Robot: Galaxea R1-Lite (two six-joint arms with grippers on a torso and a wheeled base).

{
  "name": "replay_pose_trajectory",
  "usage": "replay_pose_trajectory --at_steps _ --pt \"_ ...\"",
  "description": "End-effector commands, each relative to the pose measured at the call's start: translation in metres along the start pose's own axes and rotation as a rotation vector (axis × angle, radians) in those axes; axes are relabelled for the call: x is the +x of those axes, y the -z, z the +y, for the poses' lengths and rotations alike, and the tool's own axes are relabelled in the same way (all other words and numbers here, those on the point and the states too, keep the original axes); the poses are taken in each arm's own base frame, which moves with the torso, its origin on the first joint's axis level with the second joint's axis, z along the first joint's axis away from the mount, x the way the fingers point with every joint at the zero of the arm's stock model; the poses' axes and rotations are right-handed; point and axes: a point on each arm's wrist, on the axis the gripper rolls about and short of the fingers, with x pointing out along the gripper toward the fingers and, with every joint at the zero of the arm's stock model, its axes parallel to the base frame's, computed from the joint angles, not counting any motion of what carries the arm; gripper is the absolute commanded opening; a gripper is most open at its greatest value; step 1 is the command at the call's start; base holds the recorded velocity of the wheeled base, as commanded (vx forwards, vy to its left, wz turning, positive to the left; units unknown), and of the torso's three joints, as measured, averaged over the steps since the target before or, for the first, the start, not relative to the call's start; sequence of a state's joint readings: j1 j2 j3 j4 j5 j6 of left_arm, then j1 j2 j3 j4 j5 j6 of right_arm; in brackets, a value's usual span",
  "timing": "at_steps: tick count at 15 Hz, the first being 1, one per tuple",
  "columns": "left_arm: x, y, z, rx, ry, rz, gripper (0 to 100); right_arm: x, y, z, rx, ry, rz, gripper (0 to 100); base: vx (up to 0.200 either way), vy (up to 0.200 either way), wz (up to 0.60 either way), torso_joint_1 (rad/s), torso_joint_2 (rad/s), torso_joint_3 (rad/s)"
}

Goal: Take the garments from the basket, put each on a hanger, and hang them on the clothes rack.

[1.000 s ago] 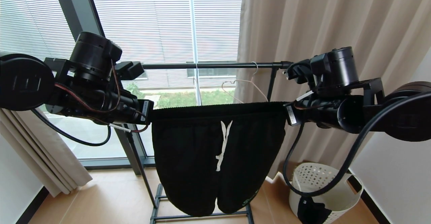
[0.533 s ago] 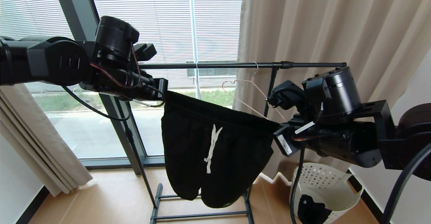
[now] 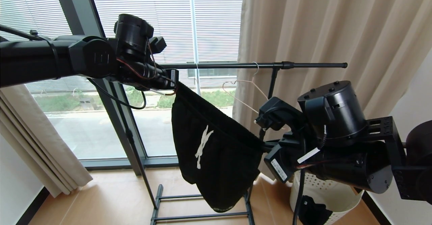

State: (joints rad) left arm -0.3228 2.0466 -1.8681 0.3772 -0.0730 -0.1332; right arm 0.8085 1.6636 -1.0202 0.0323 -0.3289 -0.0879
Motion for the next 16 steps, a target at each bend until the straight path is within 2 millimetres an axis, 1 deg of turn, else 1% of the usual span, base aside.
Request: replay_pose_trajectory --at_steps 1,2,4,8,9,11,14,15,16 --pt "0.005 -0.003 0.001 -0.01 0.001 -0.013 0 -0.007 0.001 0.01 -0.02 -0.051 -0.016 0 0.0 0.0 0.0 0.0 0.0 0.0" --pt "0.004 -0.005 0.0 -0.013 0.005 -0.021 0 -0.01 0.001 0.015 -0.028 -0.089 -0.024 0 0.0 0.0 0.0 0.0 0.0 0.0" --pt "-0.001 -0.009 -0.009 -0.013 0.023 -0.04 0 -0.025 -0.002 0.03 -0.014 -0.214 -0.062 0 0.0 0.0 0.0 0.0 0.0 0.0" --pt "-0.002 -0.012 -0.022 0.002 0.062 -0.054 0 -0.03 -0.004 0.039 0.011 -0.277 -0.077 0 0.0 0.0 0.0 0.0 0.0 0.0" --pt "-0.003 -0.013 -0.029 0.01 0.121 -0.053 0 -0.03 -0.005 0.045 0.023 -0.291 -0.079 0 0.0 0.0 0.0 0.0 0.0 0.0" --pt "-0.006 -0.017 -0.04 0.022 0.164 -0.07 0 -0.03 -0.003 0.049 0.02 -0.303 -0.073 0 0.0 0.0 0.0 0.0 0.0 0.0" --pt "0.002 -0.013 -0.053 0.042 0.197 -0.06 0 -0.034 -0.004 0.061 0.003 -0.335 -0.089 0 0.0 0.0 0.0 0.0 0.0 0.0" --pt "0.004 -0.012 -0.054 0.041 0.198 -0.06 0 -0.034 -0.005 0.061 0.007 -0.335 -0.098 0 0.0 0.0 0.0 0.0 0.0 0.0" --pt "0.009 -0.011 -0.057 0.044 0.209 -0.062 0 -0.03 -0.008 0.064 0.043 -0.339 -0.115 0 0.0 0.0 0.0 0.0 0.0 0.0"
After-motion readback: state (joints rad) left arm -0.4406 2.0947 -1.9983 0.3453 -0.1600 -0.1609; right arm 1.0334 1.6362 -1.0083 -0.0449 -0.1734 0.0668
